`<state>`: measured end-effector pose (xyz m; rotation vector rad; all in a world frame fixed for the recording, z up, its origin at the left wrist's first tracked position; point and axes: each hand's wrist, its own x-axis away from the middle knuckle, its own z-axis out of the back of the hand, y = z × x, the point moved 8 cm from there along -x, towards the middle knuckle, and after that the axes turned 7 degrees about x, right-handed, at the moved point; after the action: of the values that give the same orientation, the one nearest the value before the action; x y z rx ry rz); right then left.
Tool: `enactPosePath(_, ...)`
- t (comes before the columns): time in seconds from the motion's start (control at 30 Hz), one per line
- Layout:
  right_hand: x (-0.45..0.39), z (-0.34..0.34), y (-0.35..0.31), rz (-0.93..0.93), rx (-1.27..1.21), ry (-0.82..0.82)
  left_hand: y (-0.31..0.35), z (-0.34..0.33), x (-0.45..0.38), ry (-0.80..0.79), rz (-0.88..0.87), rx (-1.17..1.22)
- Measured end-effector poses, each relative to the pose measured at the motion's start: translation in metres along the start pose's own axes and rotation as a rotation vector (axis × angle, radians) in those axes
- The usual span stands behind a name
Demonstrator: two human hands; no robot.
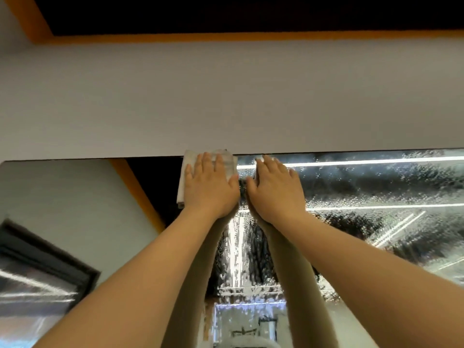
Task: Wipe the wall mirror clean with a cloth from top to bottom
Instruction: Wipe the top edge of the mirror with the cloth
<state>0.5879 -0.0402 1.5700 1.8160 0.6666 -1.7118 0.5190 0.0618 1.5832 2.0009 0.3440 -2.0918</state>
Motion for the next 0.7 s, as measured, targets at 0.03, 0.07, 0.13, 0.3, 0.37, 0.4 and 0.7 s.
enactPosePath(0.03,0.002,0.000,0.000,0.008,-0.007,-0.002,0.000,0.001,0.000,0.002,0.005,0.000)
enactPosePath(0.07,0.004,0.001,0.000,0.026,-0.012,-0.005,-0.001,0.001,0.000,0.004,0.009,0.001)
enactPosePath(0.13,0.010,0.006,0.004,0.078,-0.007,-0.012,0.000,0.002,0.001,0.004,0.007,0.000)
enactPosePath(0.3,0.014,0.026,0.072,0.079,0.061,-0.002,0.001,0.002,0.005,-0.036,0.014,0.004)
enactPosePath(0.37,0.013,0.037,0.116,0.005,0.080,0.031,0.000,0.003,0.005,-0.010,0.017,0.000)
enactPosePath(0.4,0.012,0.040,0.138,-0.033,0.079,0.030,-0.001,0.003,0.004,0.005,0.020,0.002)
enactPosePath(0.7,0.013,0.034,0.223,-0.069,0.081,-0.028,-0.011,-0.003,-0.001,0.058,0.037,-0.006)
